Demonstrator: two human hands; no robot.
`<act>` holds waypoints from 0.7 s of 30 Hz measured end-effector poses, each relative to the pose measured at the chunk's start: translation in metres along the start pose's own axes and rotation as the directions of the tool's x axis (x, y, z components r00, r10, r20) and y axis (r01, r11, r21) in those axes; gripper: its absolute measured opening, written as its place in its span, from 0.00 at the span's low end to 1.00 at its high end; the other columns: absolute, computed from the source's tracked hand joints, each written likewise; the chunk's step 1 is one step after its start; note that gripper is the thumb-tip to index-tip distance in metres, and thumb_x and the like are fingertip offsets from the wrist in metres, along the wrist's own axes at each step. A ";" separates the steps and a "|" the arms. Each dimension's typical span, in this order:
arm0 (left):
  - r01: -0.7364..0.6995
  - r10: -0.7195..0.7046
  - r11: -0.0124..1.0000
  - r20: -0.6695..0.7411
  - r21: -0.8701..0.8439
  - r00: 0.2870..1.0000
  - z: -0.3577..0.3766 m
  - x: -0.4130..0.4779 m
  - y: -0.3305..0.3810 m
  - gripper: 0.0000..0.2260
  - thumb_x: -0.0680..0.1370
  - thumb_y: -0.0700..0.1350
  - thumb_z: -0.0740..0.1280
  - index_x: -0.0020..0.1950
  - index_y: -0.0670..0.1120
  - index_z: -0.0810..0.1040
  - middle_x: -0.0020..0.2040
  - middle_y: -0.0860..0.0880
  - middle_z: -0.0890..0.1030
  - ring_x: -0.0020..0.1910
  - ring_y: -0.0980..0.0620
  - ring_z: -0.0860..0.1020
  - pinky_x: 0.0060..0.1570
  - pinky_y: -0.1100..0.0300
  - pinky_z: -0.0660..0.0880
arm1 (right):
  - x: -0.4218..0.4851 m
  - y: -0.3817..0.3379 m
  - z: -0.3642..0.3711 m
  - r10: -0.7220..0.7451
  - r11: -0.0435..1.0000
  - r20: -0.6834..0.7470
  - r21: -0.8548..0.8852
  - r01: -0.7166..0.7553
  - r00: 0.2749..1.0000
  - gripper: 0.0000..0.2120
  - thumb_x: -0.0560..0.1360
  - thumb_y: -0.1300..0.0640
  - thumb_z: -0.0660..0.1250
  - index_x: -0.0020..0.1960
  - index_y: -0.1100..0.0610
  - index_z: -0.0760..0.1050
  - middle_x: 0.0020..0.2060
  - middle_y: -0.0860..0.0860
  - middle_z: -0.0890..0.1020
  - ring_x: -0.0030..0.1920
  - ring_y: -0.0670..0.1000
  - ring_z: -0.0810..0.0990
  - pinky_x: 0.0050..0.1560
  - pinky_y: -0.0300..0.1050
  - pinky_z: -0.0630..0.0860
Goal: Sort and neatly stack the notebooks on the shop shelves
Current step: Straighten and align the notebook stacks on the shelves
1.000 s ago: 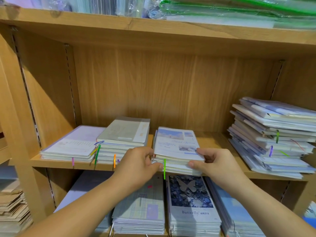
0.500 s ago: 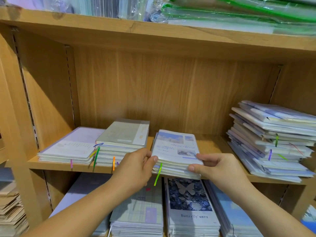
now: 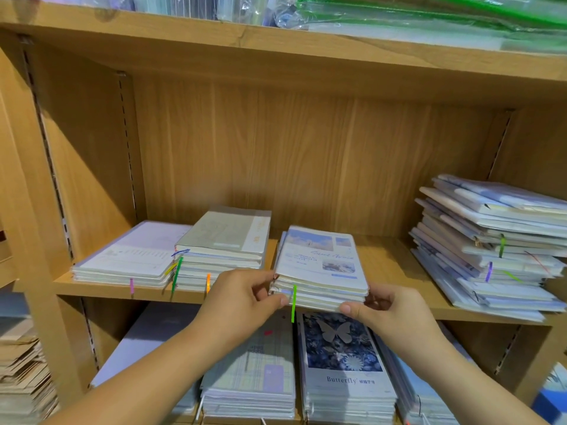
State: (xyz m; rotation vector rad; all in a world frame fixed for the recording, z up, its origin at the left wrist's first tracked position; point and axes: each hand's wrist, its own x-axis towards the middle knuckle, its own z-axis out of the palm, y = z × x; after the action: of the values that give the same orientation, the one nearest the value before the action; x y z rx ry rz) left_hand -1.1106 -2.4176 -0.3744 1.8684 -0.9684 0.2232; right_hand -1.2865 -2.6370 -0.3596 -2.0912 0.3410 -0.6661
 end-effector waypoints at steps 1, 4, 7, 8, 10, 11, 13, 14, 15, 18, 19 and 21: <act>-0.012 0.012 1.000 -0.021 0.007 1.000 0.002 -0.001 0.001 0.19 0.71 0.55 0.79 0.60 0.53 0.85 0.39 0.58 0.81 0.37 0.61 0.77 0.38 0.69 0.73 | -0.002 0.000 0.003 -0.002 1.000 -0.023 0.018 0.002 1.000 0.11 0.68 0.43 0.79 0.51 0.40 0.86 0.43 0.45 0.88 0.42 0.51 0.83 0.41 0.46 0.79; -0.026 0.028 0.999 -0.055 0.032 0.998 0.007 -0.005 0.003 0.18 0.71 0.60 0.74 0.51 0.47 0.85 0.37 0.51 0.79 0.38 0.53 0.77 0.41 0.52 0.78 | -0.005 0.001 0.006 0.016 0.998 -0.054 0.068 -0.013 0.998 0.11 0.69 0.47 0.80 0.50 0.42 0.87 0.44 0.42 0.88 0.47 0.48 0.85 0.48 0.46 0.80; -0.037 0.043 0.998 -0.101 0.057 0.994 0.012 -0.007 0.005 0.14 0.74 0.54 0.76 0.50 0.44 0.85 0.37 0.50 0.80 0.38 0.53 0.77 0.42 0.49 0.78 | -0.007 0.000 0.007 0.003 0.997 -0.114 0.077 0.006 0.994 0.10 0.67 0.48 0.81 0.48 0.42 0.88 0.42 0.42 0.87 0.43 0.45 0.83 0.44 0.40 0.79; -0.042 0.049 0.997 -0.120 0.061 0.992 0.013 -0.008 0.006 0.12 0.74 0.52 0.77 0.49 0.44 0.85 0.36 0.50 0.80 0.38 0.52 0.77 0.41 0.48 0.78 | -0.007 0.001 0.008 -0.016 0.996 -0.143 0.079 0.028 0.990 0.09 0.67 0.49 0.82 0.46 0.42 0.88 0.39 0.41 0.85 0.40 0.42 0.81 0.40 0.33 0.75; -0.056 0.067 0.995 -0.148 0.078 0.987 0.015 -0.010 0.008 0.08 0.74 0.52 0.77 0.47 0.49 0.86 0.34 0.52 0.79 0.37 0.53 0.77 0.38 0.50 0.77 | -0.008 0.003 0.010 -0.049 0.997 -0.185 0.054 0.060 0.982 0.07 0.66 0.50 0.82 0.42 0.42 0.88 0.33 0.43 0.82 0.35 0.43 0.75 0.36 0.31 0.69; -0.065 0.078 0.994 -0.146 0.092 0.986 0.016 -0.011 0.008 0.07 0.74 0.53 0.77 0.46 0.51 0.86 0.33 0.53 0.79 0.36 0.54 0.76 0.36 0.52 0.77 | -0.008 0.004 0.010 -0.058 0.997 -0.193 0.045 0.068 0.980 0.06 0.66 0.50 0.82 0.41 0.42 0.88 0.33 0.45 0.81 0.35 0.43 0.75 0.35 0.32 0.68; -0.061 0.070 0.995 -0.116 0.079 0.991 0.015 -0.011 0.007 0.08 0.74 0.56 0.76 0.44 0.52 0.85 0.33 0.53 0.78 0.35 0.54 0.76 0.36 0.52 0.76 | -0.009 0.006 0.008 -0.055 0.995 -0.169 0.070 0.068 0.984 0.07 0.66 0.49 0.81 0.43 0.39 0.87 0.37 0.44 0.85 0.37 0.43 0.79 0.37 0.33 0.72; -0.031 0.035 0.999 -0.091 0.043 0.995 0.014 -0.011 0.006 0.11 0.73 0.59 0.74 0.43 0.52 0.83 0.33 0.52 0.79 0.36 0.54 0.77 0.38 0.52 0.77 | -0.009 0.005 0.006 -0.038 0.994 -0.137 0.092 0.051 0.990 0.08 0.67 0.47 0.81 0.45 0.38 0.87 0.41 0.44 0.87 0.40 0.42 0.82 0.39 0.34 0.75; 0.012 -0.012 1.000 -0.067 0.003 0.998 0.013 -0.010 0.005 0.15 0.72 0.62 0.72 0.42 0.51 0.82 0.34 0.50 0.80 0.37 0.52 0.78 0.41 0.51 0.79 | -0.008 0.004 0.003 -0.025 0.994 -0.094 0.107 0.036 0.995 0.09 0.68 0.45 0.80 0.47 0.37 0.87 0.43 0.43 0.87 0.42 0.42 0.83 0.41 0.35 0.77; 0.073 -0.073 0.997 0.022 -0.034 0.997 0.008 -0.010 -0.003 0.17 0.74 0.66 0.65 0.42 0.54 0.80 0.35 0.46 0.81 0.36 0.48 0.82 0.42 0.50 0.80 | -0.005 -0.001 -0.006 -0.026 0.992 0.010 0.128 0.025 1.000 0.11 0.69 0.41 0.76 0.51 0.35 0.85 0.45 0.44 0.88 0.43 0.43 0.85 0.42 0.39 0.80; 0.060 -0.059 0.998 0.045 -0.028 0.997 0.007 -0.010 -0.004 0.16 0.77 0.64 0.64 0.42 0.54 0.80 0.34 0.47 0.80 0.33 0.50 0.82 0.39 0.52 0.79 | -0.003 -0.002 -0.008 -0.038 0.993 0.016 0.114 0.036 0.999 0.11 0.69 0.40 0.76 0.51 0.35 0.84 0.44 0.44 0.88 0.41 0.43 0.84 0.40 0.38 0.79; 0.049 -0.047 0.999 0.072 -0.021 0.996 0.007 -0.008 -0.005 0.14 0.81 0.58 0.65 0.43 0.51 0.81 0.32 0.46 0.79 0.31 0.54 0.82 0.36 0.57 0.76 | 0.001 -0.004 -0.009 -0.048 0.996 0.018 0.080 0.047 0.999 0.09 0.70 0.40 0.75 0.50 0.36 0.85 0.42 0.45 0.88 0.39 0.44 0.83 0.39 0.37 0.78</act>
State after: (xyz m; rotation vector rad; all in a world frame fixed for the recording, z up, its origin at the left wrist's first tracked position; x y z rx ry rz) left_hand -1.1147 -2.4185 -0.3857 1.8876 -0.9694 0.1173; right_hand -1.2910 -2.6414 -0.3514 -2.0339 0.2506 -0.6759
